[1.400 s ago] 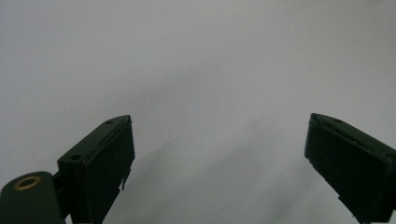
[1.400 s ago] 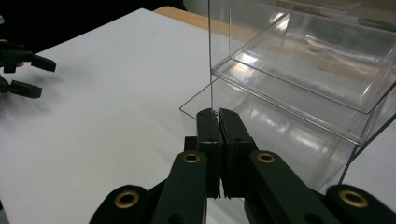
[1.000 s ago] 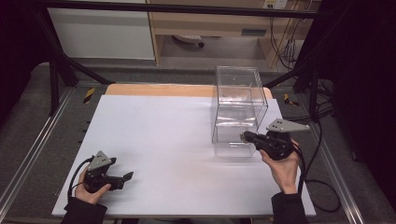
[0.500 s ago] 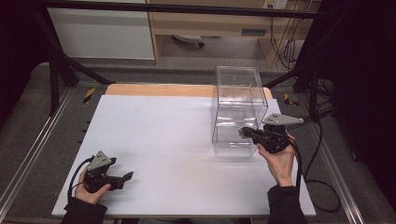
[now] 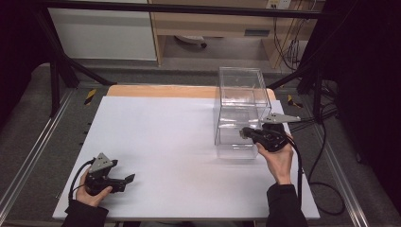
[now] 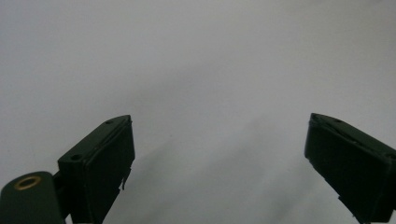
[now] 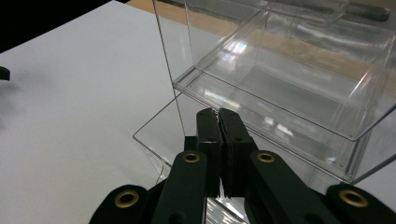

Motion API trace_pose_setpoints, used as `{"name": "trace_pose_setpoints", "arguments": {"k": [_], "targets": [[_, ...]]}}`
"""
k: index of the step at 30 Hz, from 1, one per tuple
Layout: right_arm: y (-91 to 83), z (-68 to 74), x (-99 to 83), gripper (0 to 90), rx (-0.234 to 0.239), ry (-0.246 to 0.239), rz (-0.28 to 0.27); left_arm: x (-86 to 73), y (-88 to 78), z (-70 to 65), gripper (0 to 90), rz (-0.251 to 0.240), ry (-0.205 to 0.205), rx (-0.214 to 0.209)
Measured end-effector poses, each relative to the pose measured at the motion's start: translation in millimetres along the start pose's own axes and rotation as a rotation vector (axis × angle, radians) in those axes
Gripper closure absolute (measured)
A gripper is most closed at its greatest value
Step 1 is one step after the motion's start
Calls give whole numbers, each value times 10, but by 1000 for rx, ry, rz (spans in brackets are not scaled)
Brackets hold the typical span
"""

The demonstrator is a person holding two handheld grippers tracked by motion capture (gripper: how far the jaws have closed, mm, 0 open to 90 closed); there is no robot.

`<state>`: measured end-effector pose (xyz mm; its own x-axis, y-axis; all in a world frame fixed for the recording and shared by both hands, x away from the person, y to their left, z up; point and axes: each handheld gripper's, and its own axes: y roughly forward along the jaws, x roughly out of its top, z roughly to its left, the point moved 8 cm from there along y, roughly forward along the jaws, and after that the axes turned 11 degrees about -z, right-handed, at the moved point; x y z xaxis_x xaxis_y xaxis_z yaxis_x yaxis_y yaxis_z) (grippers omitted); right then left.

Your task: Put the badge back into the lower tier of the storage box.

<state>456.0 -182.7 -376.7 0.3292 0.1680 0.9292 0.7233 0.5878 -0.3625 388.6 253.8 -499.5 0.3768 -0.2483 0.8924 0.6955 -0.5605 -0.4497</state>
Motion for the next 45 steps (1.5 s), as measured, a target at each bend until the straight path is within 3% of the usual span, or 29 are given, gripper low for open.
{"name": "trace_pose_setpoints", "arguments": {"k": [26, 45], "targets": [[315, -37, -295, 880, -5, 18, 83, -2, 0, 2, 80, 1, 0, 1], [388, -59, -455, 873, -10, 45, 129, -2, 0, 2, 80, 1, 0, 1]]}}
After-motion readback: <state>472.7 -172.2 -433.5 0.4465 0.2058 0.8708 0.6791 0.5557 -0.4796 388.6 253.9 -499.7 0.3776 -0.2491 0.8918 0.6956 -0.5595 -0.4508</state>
